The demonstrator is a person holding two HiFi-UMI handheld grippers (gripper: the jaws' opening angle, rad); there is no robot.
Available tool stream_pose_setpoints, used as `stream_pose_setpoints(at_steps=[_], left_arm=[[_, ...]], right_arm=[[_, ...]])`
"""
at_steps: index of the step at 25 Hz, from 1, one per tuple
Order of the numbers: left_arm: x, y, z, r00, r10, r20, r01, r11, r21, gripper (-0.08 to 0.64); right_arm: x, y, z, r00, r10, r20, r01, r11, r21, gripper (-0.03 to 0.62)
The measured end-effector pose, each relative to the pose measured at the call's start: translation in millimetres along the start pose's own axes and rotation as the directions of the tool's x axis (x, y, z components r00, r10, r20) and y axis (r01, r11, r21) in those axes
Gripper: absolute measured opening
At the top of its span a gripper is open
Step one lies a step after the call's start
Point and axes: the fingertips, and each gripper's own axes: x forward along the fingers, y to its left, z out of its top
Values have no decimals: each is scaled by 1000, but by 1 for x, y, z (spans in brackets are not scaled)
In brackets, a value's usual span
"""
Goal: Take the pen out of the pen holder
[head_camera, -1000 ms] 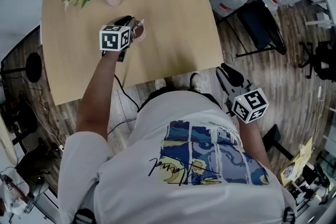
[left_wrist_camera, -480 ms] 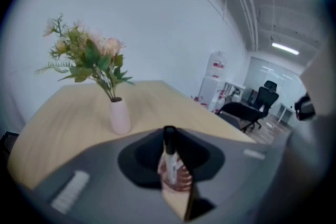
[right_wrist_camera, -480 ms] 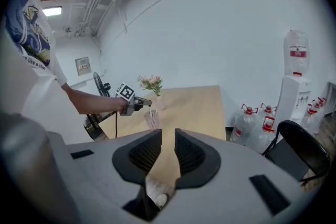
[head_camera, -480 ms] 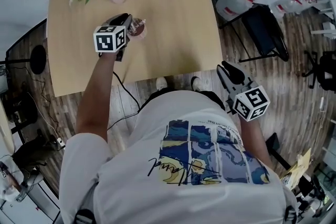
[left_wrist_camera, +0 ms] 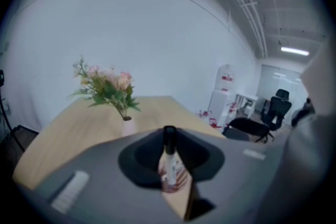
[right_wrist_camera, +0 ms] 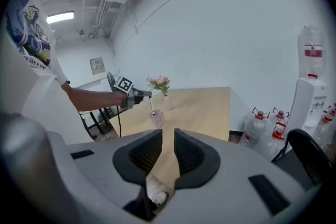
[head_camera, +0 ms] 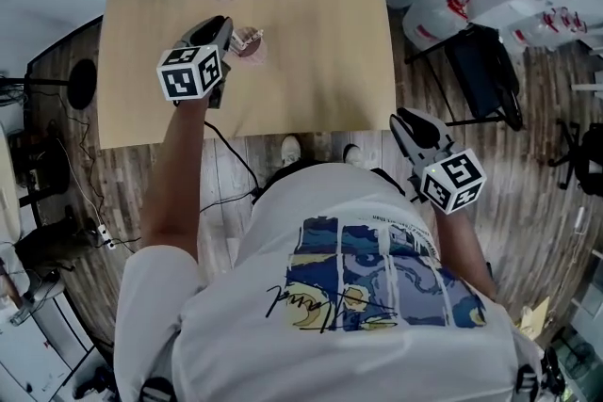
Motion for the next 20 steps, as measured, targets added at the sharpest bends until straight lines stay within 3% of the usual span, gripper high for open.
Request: stream_pose_setpoints(at_steps=[11, 20], left_arm=[[-56, -64, 28, 993, 54, 106, -48, 997, -62, 77], [-102, -131, 25, 986, 80, 147, -70, 995, -71, 77]], right_arm=[[-16, -21, -2, 990, 139, 4, -139, 989, -56, 31], [-32, -31, -8, 966, 260, -4, -259, 961, -93, 12]])
